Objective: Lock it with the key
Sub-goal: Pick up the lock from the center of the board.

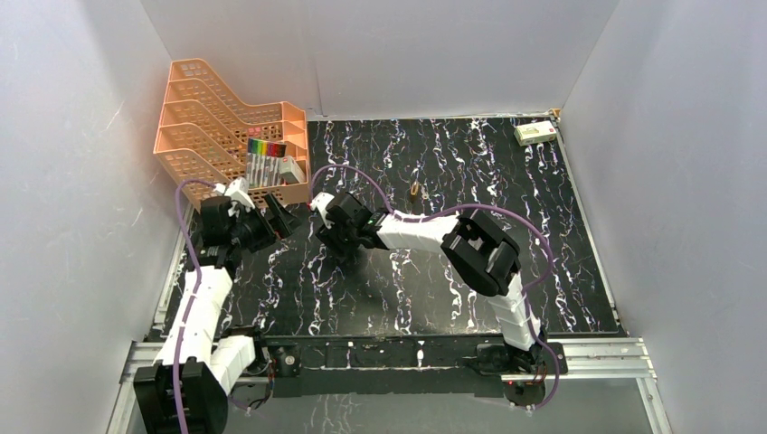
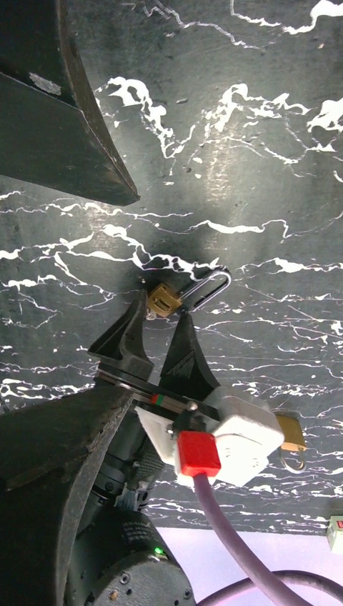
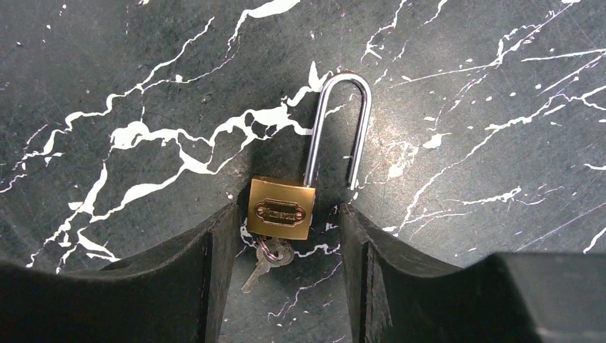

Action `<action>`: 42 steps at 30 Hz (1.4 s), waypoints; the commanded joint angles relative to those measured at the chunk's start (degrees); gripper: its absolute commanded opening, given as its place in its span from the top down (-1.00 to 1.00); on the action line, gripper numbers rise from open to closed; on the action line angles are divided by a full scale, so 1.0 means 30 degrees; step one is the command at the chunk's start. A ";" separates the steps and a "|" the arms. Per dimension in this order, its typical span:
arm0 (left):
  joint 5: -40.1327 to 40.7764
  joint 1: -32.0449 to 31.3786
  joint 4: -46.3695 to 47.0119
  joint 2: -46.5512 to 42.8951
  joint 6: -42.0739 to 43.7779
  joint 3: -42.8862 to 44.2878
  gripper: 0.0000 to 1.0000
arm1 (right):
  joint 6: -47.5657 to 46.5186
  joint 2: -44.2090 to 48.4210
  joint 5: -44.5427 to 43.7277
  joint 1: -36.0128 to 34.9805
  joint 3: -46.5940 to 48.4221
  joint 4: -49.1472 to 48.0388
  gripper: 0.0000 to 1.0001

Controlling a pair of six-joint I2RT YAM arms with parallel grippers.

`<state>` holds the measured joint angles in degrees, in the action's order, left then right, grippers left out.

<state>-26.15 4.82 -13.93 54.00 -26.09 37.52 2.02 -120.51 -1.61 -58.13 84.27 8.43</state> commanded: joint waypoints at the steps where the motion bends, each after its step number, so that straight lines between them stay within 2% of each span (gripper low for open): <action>1: -0.0089 0.0166 0.0691 -0.1111 -0.0646 -0.0745 -0.97 | 0.0697 0.0135 0.0415 0.0011 0.0226 -0.1048 -0.23; 14: 0.0054 0.0122 -0.0524 -0.0301 0.0531 -0.0073 -0.97 | 0.1300 -0.0853 -0.1342 -0.0357 0.1302 0.0189 -0.07; 19: -0.0844 0.0122 -0.0329 0.0149 0.0876 0.0675 -0.97 | 0.1537 -0.1062 -0.2071 -0.0487 0.1492 0.0518 0.02; 21: -0.2291 0.0122 0.0373 0.0583 0.1200 0.1093 -0.97 | 0.1554 -0.1200 -0.2259 -0.0513 0.1643 0.0677 0.06; 23: -0.5403 0.0034 0.0980 0.1316 0.1643 0.1714 -0.97 | 0.1553 -0.1352 -0.2529 -0.0545 0.1800 0.0942 0.11; 27: -0.9601 -0.0353 0.3454 0.2421 -0.2447 0.2189 -0.97 | 0.1804 -0.1202 -0.2592 -0.0575 0.1674 0.1033 0.27; 28: -1.0484 -0.0348 0.3990 0.2439 -0.2494 0.2225 -0.97 | 0.1837 -0.1077 -0.2496 -0.0575 0.1588 0.1004 0.29; 31: -1.0892 -0.0376 0.4117 0.1578 -0.2098 0.2454 -0.97 | 0.1802 -0.0294 -0.2137 -0.0575 0.1077 0.0858 0.32; 35: -1.5079 -0.0476 0.4488 0.1928 -0.1958 0.3308 -0.97 | 0.1564 0.1524 -0.1092 -0.0546 -0.0483 -0.0243 0.34; 37: -1.6160 -0.0935 0.5318 0.1411 -0.2126 0.3462 -0.97 | 0.1693 0.2627 -0.0807 -0.0549 -0.1269 -0.0698 0.33; 39: -1.7031 -0.0995 0.6946 0.0773 -0.3511 0.3173 -0.97 | 0.1806 0.3694 -0.0558 -0.0546 -0.2069 -0.1080 0.33; 42: -1.8882 -0.1288 1.3336 0.0264 -0.8073 0.2068 -0.97 | 0.1918 0.5391 -0.0041 -0.0491 -0.3234 -0.1363 0.33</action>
<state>-70.24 2.09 5.17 58.22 -35.27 45.43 7.18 -113.30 -4.43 -59.44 77.06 8.54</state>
